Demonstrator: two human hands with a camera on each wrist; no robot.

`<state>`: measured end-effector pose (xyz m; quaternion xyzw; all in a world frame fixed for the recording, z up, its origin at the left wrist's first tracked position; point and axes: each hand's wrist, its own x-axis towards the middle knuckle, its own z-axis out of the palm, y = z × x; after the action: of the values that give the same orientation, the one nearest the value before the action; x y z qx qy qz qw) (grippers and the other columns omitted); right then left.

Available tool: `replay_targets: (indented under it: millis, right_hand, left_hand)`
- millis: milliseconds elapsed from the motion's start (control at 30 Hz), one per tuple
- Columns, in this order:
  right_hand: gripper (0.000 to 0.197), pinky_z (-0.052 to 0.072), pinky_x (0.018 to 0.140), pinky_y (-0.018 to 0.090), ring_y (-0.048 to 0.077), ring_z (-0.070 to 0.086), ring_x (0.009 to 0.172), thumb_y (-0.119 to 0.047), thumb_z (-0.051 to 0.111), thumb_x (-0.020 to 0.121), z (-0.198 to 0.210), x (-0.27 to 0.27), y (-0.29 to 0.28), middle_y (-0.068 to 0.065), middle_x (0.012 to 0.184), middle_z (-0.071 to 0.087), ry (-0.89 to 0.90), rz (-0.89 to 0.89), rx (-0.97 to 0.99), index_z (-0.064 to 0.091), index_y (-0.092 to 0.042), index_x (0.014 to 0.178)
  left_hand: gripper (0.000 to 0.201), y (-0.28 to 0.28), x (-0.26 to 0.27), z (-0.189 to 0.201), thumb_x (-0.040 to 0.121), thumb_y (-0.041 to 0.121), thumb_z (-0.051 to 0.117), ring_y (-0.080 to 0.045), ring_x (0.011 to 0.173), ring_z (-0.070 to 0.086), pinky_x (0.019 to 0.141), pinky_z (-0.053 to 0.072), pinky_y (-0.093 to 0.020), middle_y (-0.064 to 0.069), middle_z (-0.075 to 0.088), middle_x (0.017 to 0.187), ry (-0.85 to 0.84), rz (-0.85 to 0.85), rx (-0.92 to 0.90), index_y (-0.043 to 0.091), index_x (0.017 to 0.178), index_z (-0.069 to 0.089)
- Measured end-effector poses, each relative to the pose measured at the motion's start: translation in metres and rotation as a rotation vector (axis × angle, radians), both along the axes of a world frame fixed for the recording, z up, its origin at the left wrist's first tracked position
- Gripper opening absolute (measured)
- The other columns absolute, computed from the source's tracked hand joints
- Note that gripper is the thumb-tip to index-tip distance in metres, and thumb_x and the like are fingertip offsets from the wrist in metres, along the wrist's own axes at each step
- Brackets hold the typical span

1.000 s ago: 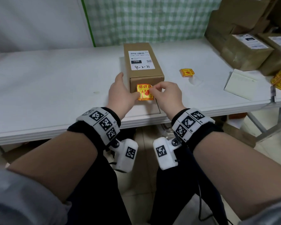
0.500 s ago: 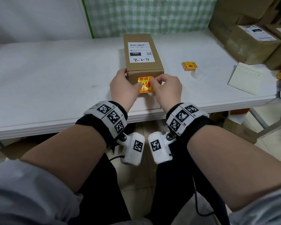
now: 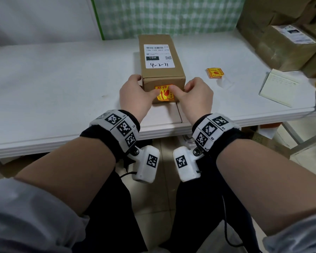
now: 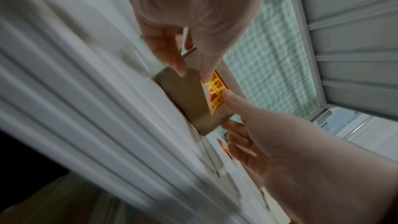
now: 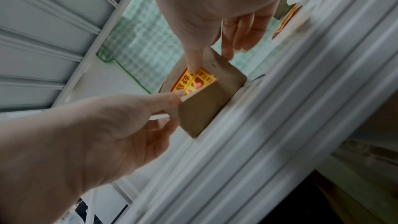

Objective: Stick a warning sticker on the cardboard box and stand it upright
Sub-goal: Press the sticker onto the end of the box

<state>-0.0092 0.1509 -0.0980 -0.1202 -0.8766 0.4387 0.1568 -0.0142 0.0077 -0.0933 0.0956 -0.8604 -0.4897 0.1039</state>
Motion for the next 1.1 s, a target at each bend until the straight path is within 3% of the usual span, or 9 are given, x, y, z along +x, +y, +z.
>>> replay_targets:
  millis: [67,200,333,433,533,600,700,833,1100]
  right_hand:
    - [0.056,0.047,0.073,0.029,0.019,0.062,0.086,-0.049,0.074,0.071,0.004,-0.002,0.005,0.002,0.092,0.065,0.017,0.049,-0.005,0.047,-0.016,0.106]
    - [0.084,0.047,0.094,0.036,0.019,0.055,0.115,-0.042,0.076,0.073,0.015,-0.011,0.011,0.003,0.131,0.058,0.067,0.260,0.091,0.032,-0.025,0.142]
    - [0.067,0.040,0.102,0.024,0.016,0.057,0.118,-0.045,0.070,0.077,0.017,-0.024,0.016,-0.002,0.130,0.063,0.016,0.369,0.183,0.049,-0.025,0.137]
    - [0.060,0.026,0.086,0.010,0.016,0.057,0.115,-0.046,0.069,0.079,0.016,-0.027,0.021,-0.002,0.127,0.064,0.024,0.381,0.261,0.053,-0.026,0.134]
    - [0.063,0.027,0.087,0.016,0.019,0.060,0.112,-0.046,0.070,0.078,0.015,-0.027,0.022,-0.001,0.126,0.065,0.035,0.384,0.330,0.050,-0.029,0.134]
    - [0.066,0.037,0.095,0.027,0.022,0.062,0.108,-0.046,0.072,0.076,0.013,-0.028,0.022,0.000,0.124,0.066,0.032,0.387,0.375,0.047,-0.030,0.135]
    - [0.071,0.051,0.088,0.037,0.026,0.065,0.098,-0.043,0.075,0.074,0.011,-0.028,0.021,0.004,0.120,0.067,0.009,0.394,0.419,0.042,-0.032,0.136]
    - [0.076,0.050,0.077,0.036,0.029,0.063,0.099,-0.040,0.077,0.072,0.011,-0.029,0.019,0.006,0.115,0.067,-0.029,0.386,0.525,0.037,-0.031,0.136]
    - [0.081,0.040,0.062,0.033,0.029,0.062,0.088,-0.072,0.064,0.064,0.020,-0.032,-0.003,0.009,0.103,0.062,-0.010,0.285,0.638,0.040,-0.022,0.123]
  left_hand:
    - [0.084,-0.007,-0.003,0.005,0.068,0.044,0.077,-0.019,0.109,0.061,0.091,0.046,-0.027,-0.004,0.065,0.121,-0.009,-0.028,-0.104,0.017,0.138,0.039]
    - [0.084,-0.012,-0.011,0.020,0.069,0.048,0.075,-0.009,0.102,0.058,0.084,0.039,-0.019,0.010,0.062,0.122,0.072,-0.219,-0.290,0.028,0.141,0.036]
    - [0.085,-0.014,-0.022,0.024,0.070,0.060,0.067,-0.021,0.119,0.055,0.097,0.043,-0.032,-0.001,0.059,0.132,0.053,-0.256,-0.519,0.023,0.142,0.039]
    - [0.083,-0.014,-0.024,0.020,0.071,0.062,0.065,-0.024,0.116,0.056,0.093,0.044,-0.034,-0.003,0.062,0.128,0.065,-0.257,-0.582,0.024,0.140,0.041]
    - [0.084,-0.015,-0.025,0.017,0.070,0.059,0.069,-0.027,0.115,0.057,0.091,0.046,-0.037,-0.004,0.062,0.127,0.060,-0.250,-0.629,0.026,0.141,0.038]
    - [0.087,-0.015,-0.025,0.016,0.068,0.055,0.072,-0.028,0.114,0.057,0.089,0.047,-0.039,-0.004,0.062,0.127,0.053,-0.238,-0.662,0.027,0.142,0.035]
    - [0.089,-0.013,-0.022,0.013,0.068,0.052,0.075,-0.031,0.110,0.058,0.082,0.048,-0.040,-0.006,0.063,0.123,0.044,-0.229,-0.705,0.028,0.142,0.032]
    - [0.093,-0.012,-0.020,0.011,0.068,0.047,0.077,-0.032,0.107,0.060,0.076,0.048,-0.039,-0.007,0.064,0.120,0.022,-0.227,-0.731,0.028,0.143,0.025]
    - [0.096,-0.017,-0.021,0.015,0.067,0.039,0.079,-0.034,0.108,0.057,0.078,0.047,-0.040,-0.010,0.063,0.121,-0.008,-0.269,-0.727,0.028,0.144,0.024]
